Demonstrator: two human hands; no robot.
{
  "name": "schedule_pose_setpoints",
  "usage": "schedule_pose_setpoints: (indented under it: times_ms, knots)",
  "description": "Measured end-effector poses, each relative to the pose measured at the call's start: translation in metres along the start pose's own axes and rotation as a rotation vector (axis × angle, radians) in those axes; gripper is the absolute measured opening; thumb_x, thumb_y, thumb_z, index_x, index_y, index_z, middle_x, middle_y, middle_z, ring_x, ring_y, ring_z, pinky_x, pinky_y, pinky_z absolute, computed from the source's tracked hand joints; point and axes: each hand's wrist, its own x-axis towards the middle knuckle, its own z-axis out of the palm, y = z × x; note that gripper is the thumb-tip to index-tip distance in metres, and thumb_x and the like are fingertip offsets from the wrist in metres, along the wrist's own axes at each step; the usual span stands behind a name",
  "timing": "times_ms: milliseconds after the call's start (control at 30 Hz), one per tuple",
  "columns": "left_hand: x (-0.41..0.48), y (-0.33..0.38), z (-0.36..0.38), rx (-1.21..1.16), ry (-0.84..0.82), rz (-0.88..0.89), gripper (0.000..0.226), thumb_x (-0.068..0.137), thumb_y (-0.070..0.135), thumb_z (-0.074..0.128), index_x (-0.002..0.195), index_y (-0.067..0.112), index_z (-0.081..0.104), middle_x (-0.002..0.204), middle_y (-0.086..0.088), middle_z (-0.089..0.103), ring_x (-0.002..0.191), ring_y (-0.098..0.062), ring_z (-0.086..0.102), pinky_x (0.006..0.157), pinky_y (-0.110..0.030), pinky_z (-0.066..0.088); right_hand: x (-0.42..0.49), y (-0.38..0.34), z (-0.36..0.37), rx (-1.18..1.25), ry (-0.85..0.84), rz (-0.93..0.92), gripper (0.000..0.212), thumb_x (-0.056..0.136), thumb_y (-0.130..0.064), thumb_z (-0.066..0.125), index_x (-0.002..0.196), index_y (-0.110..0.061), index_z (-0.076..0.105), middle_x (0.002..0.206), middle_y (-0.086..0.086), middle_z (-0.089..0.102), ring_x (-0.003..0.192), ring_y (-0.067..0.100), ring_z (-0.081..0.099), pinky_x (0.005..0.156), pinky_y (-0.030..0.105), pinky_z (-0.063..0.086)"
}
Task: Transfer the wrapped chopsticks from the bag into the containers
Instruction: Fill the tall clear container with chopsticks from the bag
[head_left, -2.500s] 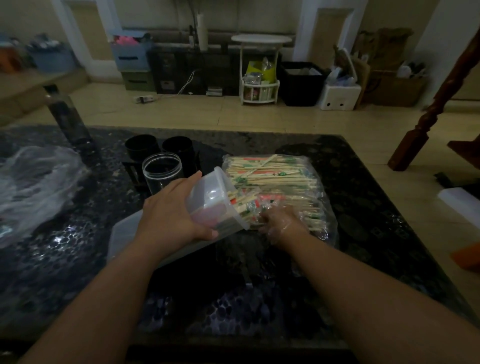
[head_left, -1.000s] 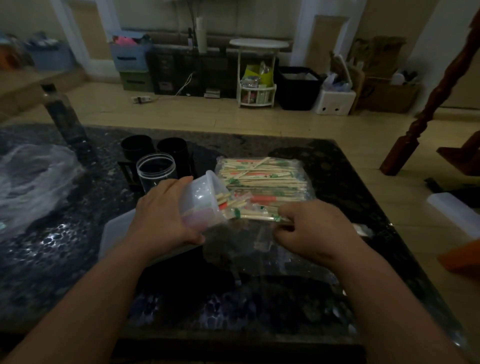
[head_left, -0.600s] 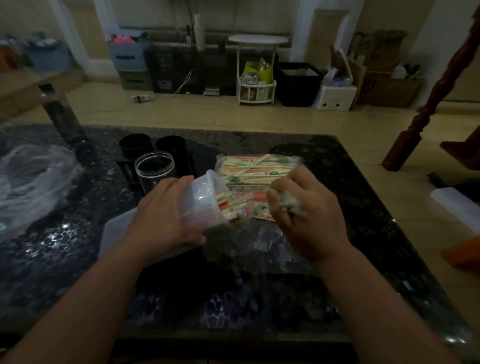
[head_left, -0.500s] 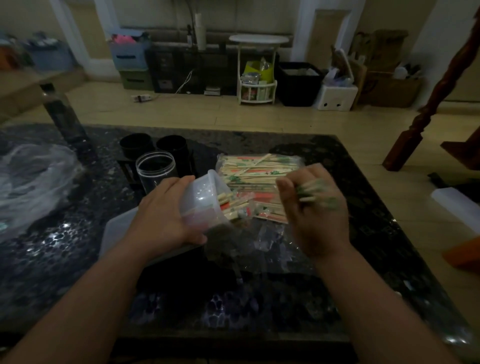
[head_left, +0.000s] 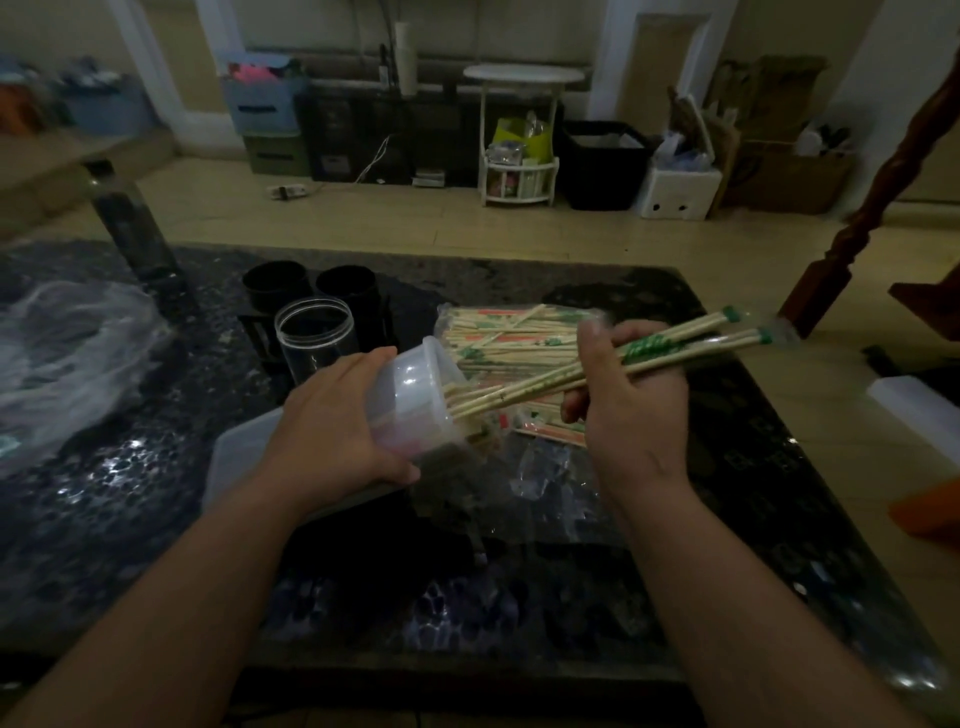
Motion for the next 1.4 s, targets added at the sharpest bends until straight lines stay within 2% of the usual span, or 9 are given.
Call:
schedule_pose_setpoints:
  times_ms: [233,367,533,633,700,867,1067,1200,1400]
  knots:
    - [-0.001,0.001,-0.001,-0.004,-0.017,0.012,0.133,0.028,0.068,0.064,0.150,0.028,0.028,0.147,0.004,0.038,0.132,-0.019,0.036,0.107,-0.034,0.026,-0.002,0.014,0.003,-0.038,-0.317,0.352,0.017,0.085,-0.015,0.072,0.070,-0.024,0.070,0.066,-0.005,0.064,0.050,0.003,0.049,0.047,0.019,0.038]
    - [-0.001,0.001,-0.002,-0.016,-0.004,0.008,0.135,0.026,0.069,0.062,0.150,0.026,0.030,0.147,0.002,0.039,0.133,-0.020,0.036,0.107,-0.033,0.026,0.003,0.016,0.003,0.217,-0.014,0.252,0.024,0.097,-0.011,0.052,0.076,-0.020,0.051,0.068,0.004,0.050,0.047,0.009,0.041,0.040,0.020,0.035]
    - [0.000,0.002,-0.001,0.005,-0.024,0.010,0.131,0.031,0.062,0.072,0.150,0.028,0.028,0.147,0.004,0.038,0.132,-0.019,0.036,0.107,-0.033,0.027,-0.009,0.023,0.007,-0.240,-0.338,0.327,0.010,0.088,-0.012,0.069,0.085,-0.022,0.071,0.073,0.000,0.068,0.055,0.008,0.057,0.045,0.019,0.041]
    - [0.000,0.002,0.001,0.005,-0.040,0.009,0.132,0.031,0.061,0.074,0.150,0.029,0.028,0.148,0.005,0.037,0.133,-0.018,0.036,0.108,-0.034,0.026,-0.010,0.024,0.006,0.005,-0.175,0.348,0.019,0.087,-0.011,0.071,0.102,-0.017,0.060,0.096,0.009,0.070,0.072,0.017,0.069,0.052,0.022,0.050]
    - [0.001,0.000,0.002,0.003,-0.045,0.006,0.136,0.026,0.067,0.068,0.151,0.029,0.028,0.148,0.005,0.037,0.134,-0.018,0.036,0.109,-0.035,0.026,-0.007,0.023,0.006,0.144,-0.071,0.295,0.009,0.093,-0.007,0.060,0.095,-0.015,0.056,0.081,0.006,0.067,0.069,0.020,0.065,0.053,0.025,0.051]
    - [0.002,-0.001,0.002,0.005,-0.040,0.016,0.135,0.028,0.066,0.069,0.150,0.029,0.027,0.148,0.005,0.038,0.133,-0.019,0.037,0.109,-0.036,0.027,-0.009,0.032,0.005,-0.407,-0.301,0.169,0.018,0.085,-0.004,0.067,0.094,-0.018,0.073,0.090,0.001,0.073,0.080,0.014,0.067,0.066,0.028,0.054]
    - [0.001,-0.001,0.000,-0.009,-0.032,0.021,0.135,0.026,0.070,0.061,0.151,0.028,0.028,0.149,0.004,0.037,0.134,-0.019,0.036,0.108,-0.034,0.026,-0.006,0.028,0.003,-0.394,-0.309,0.119,0.017,0.087,-0.008,0.067,0.091,-0.024,0.073,0.094,-0.004,0.073,0.089,0.012,0.069,0.082,0.035,0.059]
    - [0.001,-0.001,0.000,-0.011,-0.017,0.020,0.135,0.026,0.070,0.060,0.150,0.028,0.029,0.148,0.003,0.038,0.133,-0.020,0.036,0.108,-0.035,0.027,-0.002,0.026,-0.001,-0.493,-0.386,0.102,0.021,0.091,-0.011,0.063,0.082,-0.029,0.072,0.088,-0.009,0.072,0.082,0.009,0.066,0.072,0.027,0.055]
    - [0.000,0.000,-0.003,-0.030,0.003,0.001,0.137,0.024,0.072,0.058,0.151,0.027,0.028,0.149,0.003,0.037,0.134,-0.019,0.035,0.107,-0.033,0.027,0.019,0.024,-0.024,-0.823,-0.320,0.150,0.015,0.087,-0.017,0.062,0.073,-0.015,0.066,0.068,0.003,0.066,0.065,0.020,0.062,0.069,0.043,0.055]
